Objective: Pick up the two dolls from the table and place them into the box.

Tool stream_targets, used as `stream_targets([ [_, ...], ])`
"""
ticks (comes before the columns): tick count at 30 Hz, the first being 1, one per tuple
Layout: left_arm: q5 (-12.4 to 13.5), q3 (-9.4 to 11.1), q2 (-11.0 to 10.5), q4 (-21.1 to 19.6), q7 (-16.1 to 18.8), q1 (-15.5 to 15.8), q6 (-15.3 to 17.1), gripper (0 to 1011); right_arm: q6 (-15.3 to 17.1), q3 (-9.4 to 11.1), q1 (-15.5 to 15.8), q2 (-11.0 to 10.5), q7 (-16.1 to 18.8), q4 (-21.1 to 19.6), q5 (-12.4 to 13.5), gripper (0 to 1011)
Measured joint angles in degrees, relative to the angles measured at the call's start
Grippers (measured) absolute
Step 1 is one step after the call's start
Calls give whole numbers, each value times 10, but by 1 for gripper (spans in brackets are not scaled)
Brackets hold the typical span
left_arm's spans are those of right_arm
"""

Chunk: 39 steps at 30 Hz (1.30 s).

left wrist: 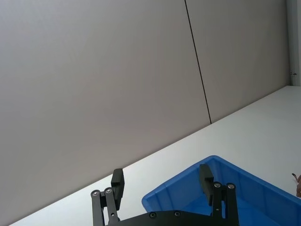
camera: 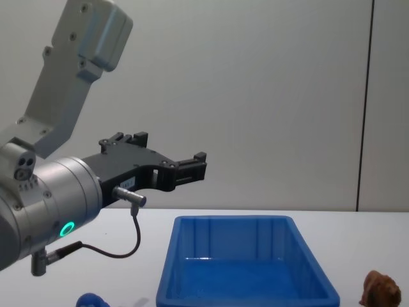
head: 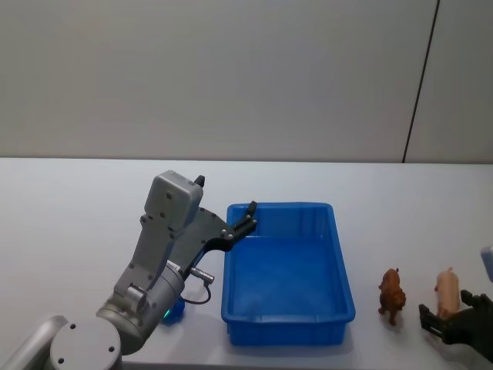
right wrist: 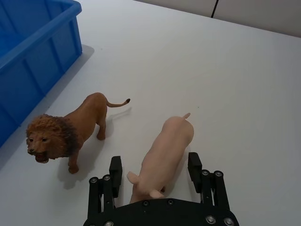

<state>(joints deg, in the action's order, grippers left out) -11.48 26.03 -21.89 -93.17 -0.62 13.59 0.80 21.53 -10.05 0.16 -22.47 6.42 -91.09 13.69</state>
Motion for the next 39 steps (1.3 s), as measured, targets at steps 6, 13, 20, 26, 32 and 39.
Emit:
stream_targets([
  [6,0,0,0,0,0,0,0,1001,7,0,-4,4,-7,3,-3,729],
  [13,0,0,0,0,0,0,0,1001,1,0,-5,7,-17,5,-8,488],
  [20,0,0,0,0,0,0,0,1001,-17,1,-7,10,-29,4,-13,379],
  [26,0,0,0,0,0,0,0,1001,-41,4,-11,12,-37,-4,-15,379],
  [32,0,0,0,0,0,0,0,1001,-60,5,-17,14,-31,-19,-15,379],
  [39,0,0,0,0,0,0,0,1001,-69,5,-28,18,-5,-39,-13,379],
])
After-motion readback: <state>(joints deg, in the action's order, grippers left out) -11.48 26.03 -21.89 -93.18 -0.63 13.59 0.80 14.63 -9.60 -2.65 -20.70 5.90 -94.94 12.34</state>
